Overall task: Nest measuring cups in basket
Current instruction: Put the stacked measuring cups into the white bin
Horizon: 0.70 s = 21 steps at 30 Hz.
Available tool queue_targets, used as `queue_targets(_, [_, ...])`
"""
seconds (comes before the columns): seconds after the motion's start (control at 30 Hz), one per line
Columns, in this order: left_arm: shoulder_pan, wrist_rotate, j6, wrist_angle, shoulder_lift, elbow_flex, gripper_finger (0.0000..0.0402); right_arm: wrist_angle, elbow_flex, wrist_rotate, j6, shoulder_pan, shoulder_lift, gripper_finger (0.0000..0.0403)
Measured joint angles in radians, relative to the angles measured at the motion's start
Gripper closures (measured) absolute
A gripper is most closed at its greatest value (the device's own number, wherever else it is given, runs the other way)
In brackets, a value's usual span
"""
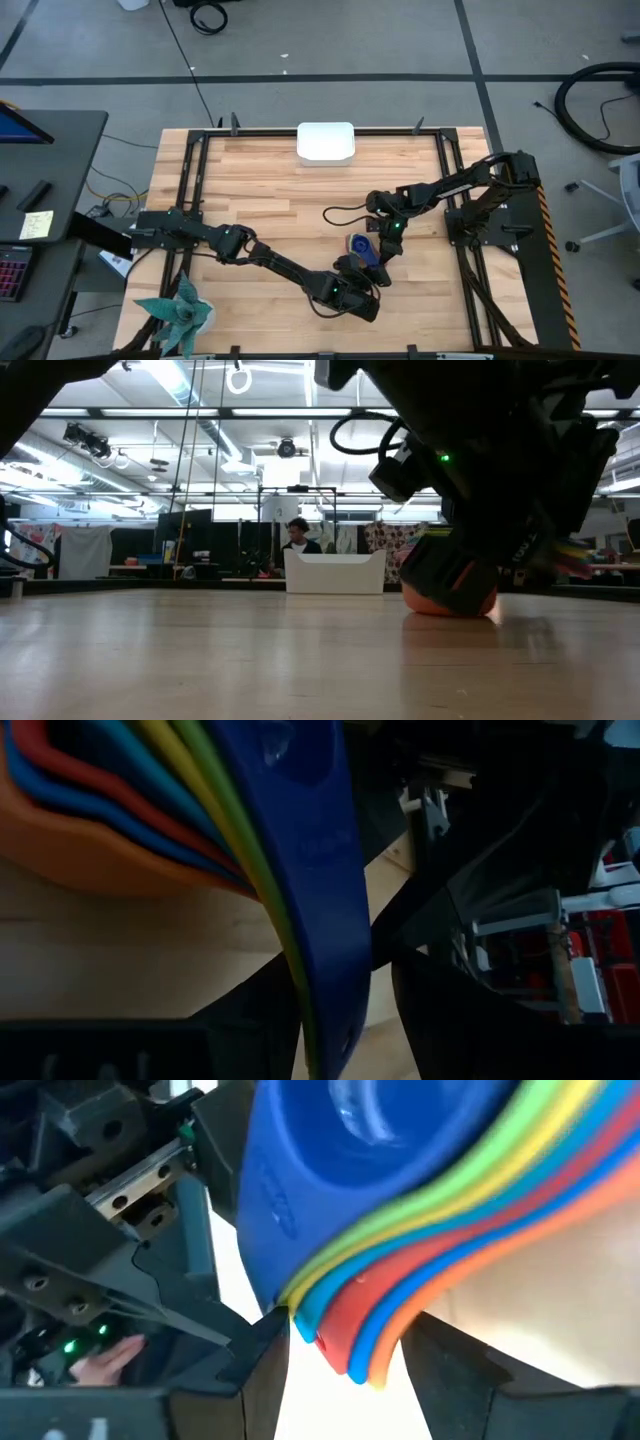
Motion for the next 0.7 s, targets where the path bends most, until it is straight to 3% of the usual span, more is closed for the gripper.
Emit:
queue_targets(0.17, [0.004,0.028,0.001,0.003,0.0,0.0,0.0246,-0.012,0.002,-0.03,-0.012,-0.046,-0.001,0.0213])
queue_targets(0.43, [0.0,0.038,0.004,0.008,0.0,0.0,0.0246,-0.017,0.002,-0.308,-0.027,-0.084,-0.001,0.0204])
queue_targets(0.57, [0.0,0.037,0.004,0.009,0.0,0.0,0.0246,-0.019,0.002,-0.318,-0.017,-0.094,-0.001,0.0204])
queue_targets(0.7, [0.001,0.035,0.004,0.005,0.0,0.0,0.0246,-0.017,0.002,-0.256,-0.014,-0.101,-0.001,0.0206])
